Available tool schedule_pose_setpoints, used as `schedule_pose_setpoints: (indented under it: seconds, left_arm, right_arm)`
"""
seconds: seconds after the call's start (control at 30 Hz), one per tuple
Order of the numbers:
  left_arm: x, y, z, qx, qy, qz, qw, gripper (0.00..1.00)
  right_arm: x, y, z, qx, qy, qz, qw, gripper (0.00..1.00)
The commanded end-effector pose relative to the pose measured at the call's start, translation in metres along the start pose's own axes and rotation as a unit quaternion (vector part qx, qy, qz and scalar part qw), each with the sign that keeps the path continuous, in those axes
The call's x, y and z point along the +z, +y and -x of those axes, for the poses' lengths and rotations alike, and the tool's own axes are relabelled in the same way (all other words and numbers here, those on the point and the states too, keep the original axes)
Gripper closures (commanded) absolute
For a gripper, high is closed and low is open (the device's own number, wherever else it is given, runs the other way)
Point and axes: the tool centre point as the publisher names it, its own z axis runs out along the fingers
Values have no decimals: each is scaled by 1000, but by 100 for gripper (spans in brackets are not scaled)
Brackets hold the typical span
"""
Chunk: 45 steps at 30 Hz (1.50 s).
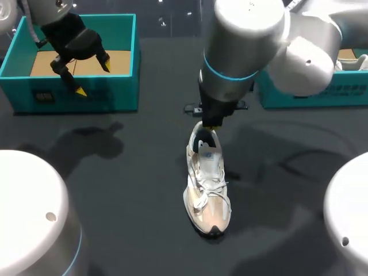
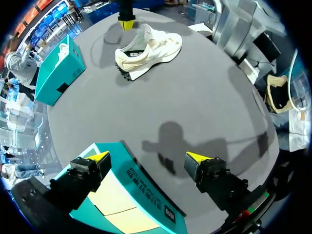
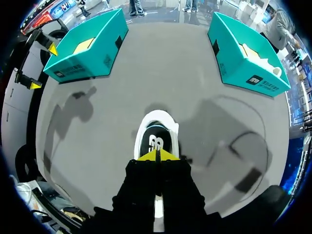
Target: Take the shoe out of the shoebox, open the shoe tongue, remove and reinsert the insole, then place the shoe into the shoebox
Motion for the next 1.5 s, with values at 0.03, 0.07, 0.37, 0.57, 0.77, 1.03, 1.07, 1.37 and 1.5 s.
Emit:
schedule_pose_setpoints:
  seconds: [0.03,0.07,0.37,0.57,0.77,1.03,1.07,1.37,1.5]
  left_arm:
    - [0,0,-1,0,0,1,1000,0]
    - [0,0,-1,0,0,1,1000,0]
    - [0,0,-1,0,0,1,1000,0]
    - [0,0,-1,0,0,1,1000,0]
    - [0,0,-1,0,0,1,1000,0]
    - [0,0,-1,0,0,1,1000,0]
    - [0,0,-1,0,0,1,1000,0]
    - [0,0,-1,0,0,1,1000,0]
    - [0,0,-1,0,0,1,1000,0]
  right_arm:
    - [17,-5,-14,9,-60,23,998,100]
    - [17,-5,-14,9,-60,23,998,100]
    - [29,-5,-14,10,-57,19,998,100]
    - [62,-8,-15,9,-53,11,998,100]
    - [82,-9,-13,8,-52,14,999,100]
    - [102,-8,-12,-4,-62,6,998,100]
    - [105,-8,-12,-4,-65,2,998,100]
    - [89,-5,-9,-2,-95,22,995,100]
    - [84,-1,-8,3,-77,30,997,100]
